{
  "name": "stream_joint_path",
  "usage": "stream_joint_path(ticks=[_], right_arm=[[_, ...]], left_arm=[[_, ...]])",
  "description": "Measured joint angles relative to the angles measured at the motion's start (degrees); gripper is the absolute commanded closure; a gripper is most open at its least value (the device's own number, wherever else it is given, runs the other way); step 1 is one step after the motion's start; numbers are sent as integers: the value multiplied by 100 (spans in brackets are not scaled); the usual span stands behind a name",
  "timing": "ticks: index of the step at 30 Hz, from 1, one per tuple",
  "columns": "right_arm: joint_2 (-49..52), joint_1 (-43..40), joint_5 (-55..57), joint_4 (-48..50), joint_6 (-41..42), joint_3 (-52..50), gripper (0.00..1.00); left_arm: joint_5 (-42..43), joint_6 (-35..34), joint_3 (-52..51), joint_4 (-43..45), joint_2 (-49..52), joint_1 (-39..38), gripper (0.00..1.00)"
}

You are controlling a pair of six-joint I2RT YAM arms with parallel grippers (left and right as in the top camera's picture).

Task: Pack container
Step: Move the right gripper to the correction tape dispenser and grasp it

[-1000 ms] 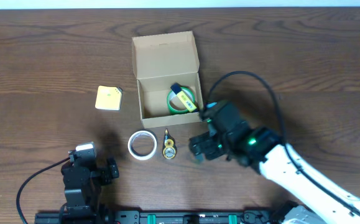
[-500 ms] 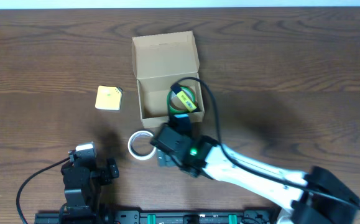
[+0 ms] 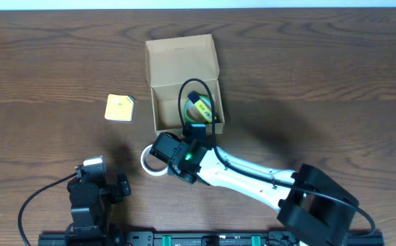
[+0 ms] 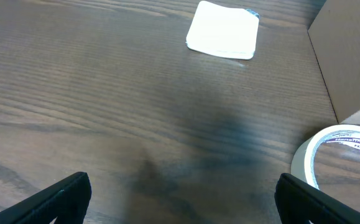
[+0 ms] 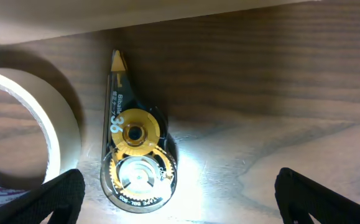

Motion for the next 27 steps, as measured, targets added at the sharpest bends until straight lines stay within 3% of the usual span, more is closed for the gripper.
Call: stream_joint_path(ticks=[23,27], right_arm=[[612,0,-249,466,433,13,9],[686,0,-234,450,455,74,22]], left_arm=[[-2,0,0,0,0,0,5],[-2,0,0,0,0,0,4]])
